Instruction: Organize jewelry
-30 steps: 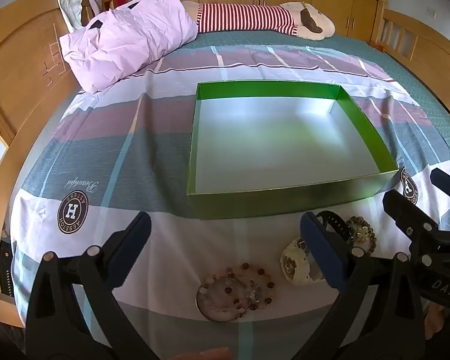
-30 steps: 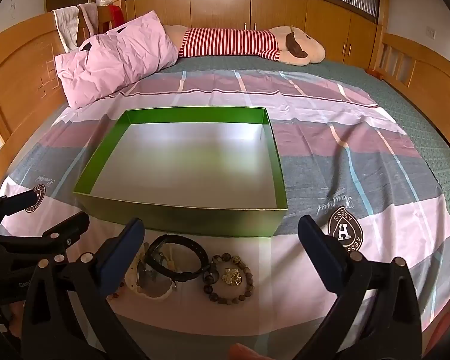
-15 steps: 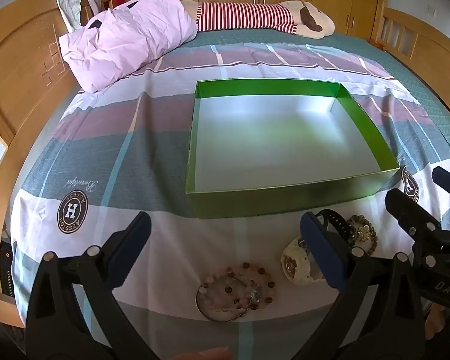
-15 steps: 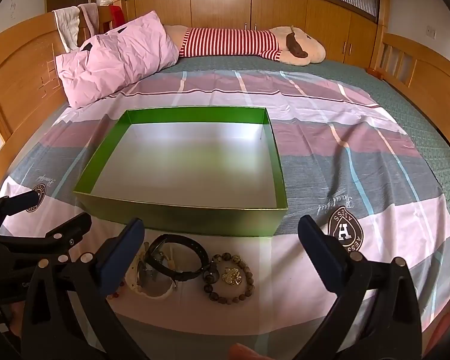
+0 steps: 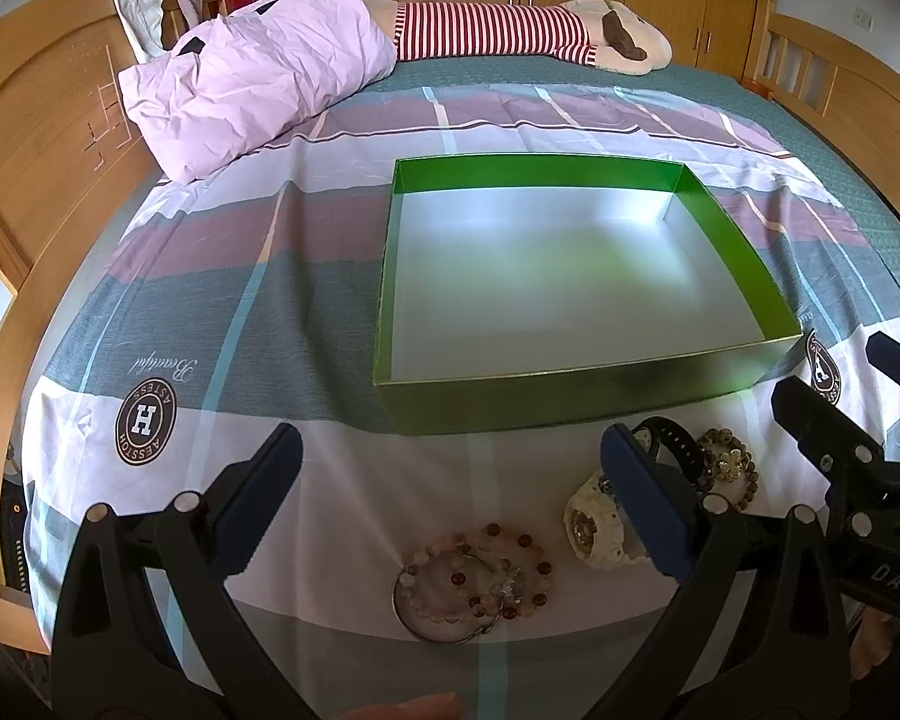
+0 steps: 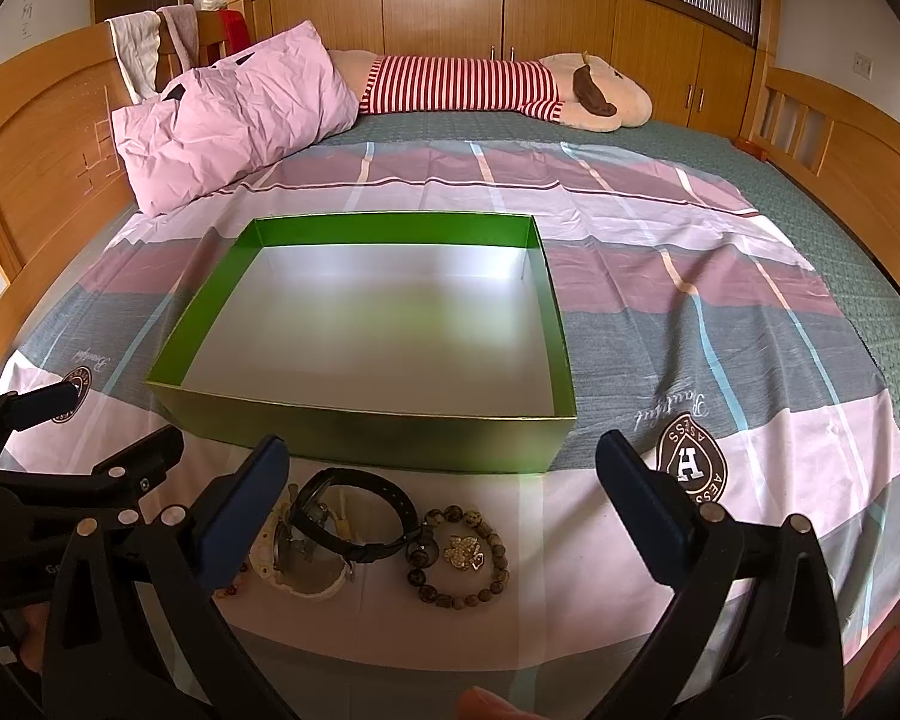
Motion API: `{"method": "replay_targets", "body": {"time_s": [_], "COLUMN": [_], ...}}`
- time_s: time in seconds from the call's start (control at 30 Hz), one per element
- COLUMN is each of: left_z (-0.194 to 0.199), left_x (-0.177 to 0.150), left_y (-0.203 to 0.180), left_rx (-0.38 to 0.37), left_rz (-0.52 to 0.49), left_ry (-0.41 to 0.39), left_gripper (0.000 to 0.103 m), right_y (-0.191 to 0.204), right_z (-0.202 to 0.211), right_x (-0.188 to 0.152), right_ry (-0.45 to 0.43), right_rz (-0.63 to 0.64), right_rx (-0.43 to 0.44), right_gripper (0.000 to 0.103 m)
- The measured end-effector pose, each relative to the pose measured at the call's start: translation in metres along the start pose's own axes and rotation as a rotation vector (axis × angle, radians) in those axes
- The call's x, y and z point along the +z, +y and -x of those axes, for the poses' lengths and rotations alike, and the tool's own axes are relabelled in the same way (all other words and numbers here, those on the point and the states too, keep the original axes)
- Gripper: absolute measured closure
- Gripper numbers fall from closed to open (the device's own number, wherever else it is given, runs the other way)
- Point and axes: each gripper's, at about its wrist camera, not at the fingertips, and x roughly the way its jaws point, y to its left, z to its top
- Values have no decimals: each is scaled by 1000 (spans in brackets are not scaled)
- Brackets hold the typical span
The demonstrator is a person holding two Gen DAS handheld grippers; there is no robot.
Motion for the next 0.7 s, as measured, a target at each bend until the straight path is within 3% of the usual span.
{"method": "replay_targets", "body": {"time_s": [0.7], "left_z": [-2], "left_x": [-2], "left_y": [3], "left_rx": [1], "left_rz": [2], "left_ry": [3], "left_gripper": [2], "right_y": [2], "right_z": [0], "right_x": [-1], "right_ry": [2], "right_rz": [3], "right_rx": [0], "right_gripper": [1]}}
